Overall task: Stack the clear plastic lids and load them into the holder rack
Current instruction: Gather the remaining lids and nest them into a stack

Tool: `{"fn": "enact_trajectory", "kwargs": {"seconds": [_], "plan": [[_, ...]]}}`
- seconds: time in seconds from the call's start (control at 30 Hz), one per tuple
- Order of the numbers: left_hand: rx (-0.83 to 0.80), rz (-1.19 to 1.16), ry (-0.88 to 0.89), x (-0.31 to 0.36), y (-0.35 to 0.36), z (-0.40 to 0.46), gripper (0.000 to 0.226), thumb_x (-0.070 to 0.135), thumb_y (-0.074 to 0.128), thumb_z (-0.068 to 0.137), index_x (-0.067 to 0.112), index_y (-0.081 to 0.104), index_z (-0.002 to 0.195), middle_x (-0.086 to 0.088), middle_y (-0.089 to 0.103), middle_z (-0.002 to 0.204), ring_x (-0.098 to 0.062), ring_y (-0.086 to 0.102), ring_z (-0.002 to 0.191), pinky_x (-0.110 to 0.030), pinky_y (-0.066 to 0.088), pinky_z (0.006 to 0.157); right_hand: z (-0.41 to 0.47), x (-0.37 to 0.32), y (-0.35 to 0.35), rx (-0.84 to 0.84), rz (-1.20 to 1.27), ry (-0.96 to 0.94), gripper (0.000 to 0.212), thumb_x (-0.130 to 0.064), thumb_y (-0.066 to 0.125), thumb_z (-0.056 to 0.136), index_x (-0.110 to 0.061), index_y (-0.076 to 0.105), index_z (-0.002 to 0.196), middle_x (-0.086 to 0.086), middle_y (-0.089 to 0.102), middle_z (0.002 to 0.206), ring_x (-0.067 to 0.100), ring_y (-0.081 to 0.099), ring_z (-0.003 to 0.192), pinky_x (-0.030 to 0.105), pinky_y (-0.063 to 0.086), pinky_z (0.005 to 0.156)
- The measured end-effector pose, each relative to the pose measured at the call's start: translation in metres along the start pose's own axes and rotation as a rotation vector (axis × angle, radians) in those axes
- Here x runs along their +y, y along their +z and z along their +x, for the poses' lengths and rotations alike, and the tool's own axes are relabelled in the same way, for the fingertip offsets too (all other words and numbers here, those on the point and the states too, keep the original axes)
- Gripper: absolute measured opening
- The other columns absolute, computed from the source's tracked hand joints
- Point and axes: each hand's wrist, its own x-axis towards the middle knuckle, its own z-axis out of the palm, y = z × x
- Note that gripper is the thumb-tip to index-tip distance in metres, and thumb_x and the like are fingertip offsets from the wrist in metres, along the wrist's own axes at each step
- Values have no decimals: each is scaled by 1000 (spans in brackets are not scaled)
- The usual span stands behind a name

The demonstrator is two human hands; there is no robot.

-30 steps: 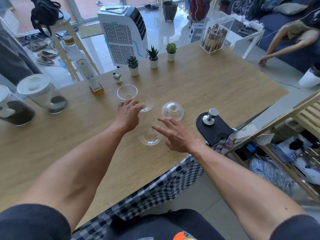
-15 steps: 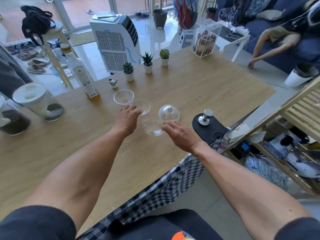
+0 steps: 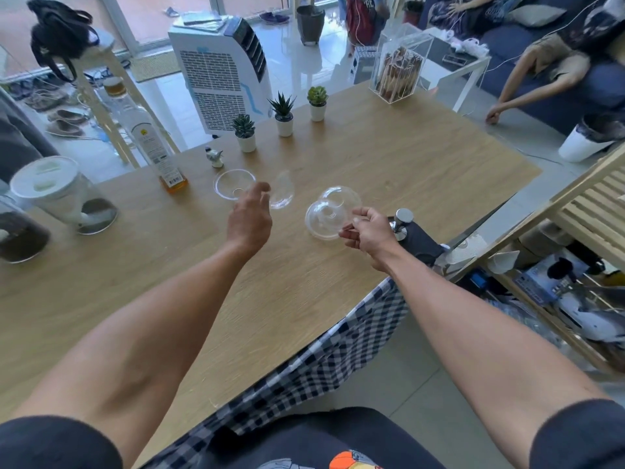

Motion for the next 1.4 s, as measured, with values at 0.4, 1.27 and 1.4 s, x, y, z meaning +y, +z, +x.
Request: {"fn": "enact_trajectory", "kwargs": {"seconds": [0.4, 1.27, 1.4], "plan": [[-452, -1035, -647, 42, 10, 15, 23, 11, 39, 110, 5, 45, 132, -15, 51, 104, -39, 78, 88, -44, 64, 67, 13, 7, 13, 81, -141, 148, 30, 8, 52, 94, -8, 47, 118, 14, 67, 94, 28, 75, 90, 32, 55, 63], [-52, 568, -199, -55, 2, 49, 47, 19, 67, 91, 20, 57, 136, -17, 26, 163, -39, 27, 148, -51, 29, 116, 22, 16, 39, 122, -799, -324, 109, -57, 91, 63, -26, 32, 149, 0, 50, 146, 30, 52, 132, 52, 40, 109], [-22, 562, -103, -62, -1, 54, 25, 9, 58, 99, 15, 68, 121, -19, 44, 147, -43, 49, 127, -53, 45, 105, 29, 16, 46, 111, -818, -313, 105, -47, 90, 68, -27, 30, 152, 1, 46, 149, 27, 48, 136, 52, 36, 111]]}}
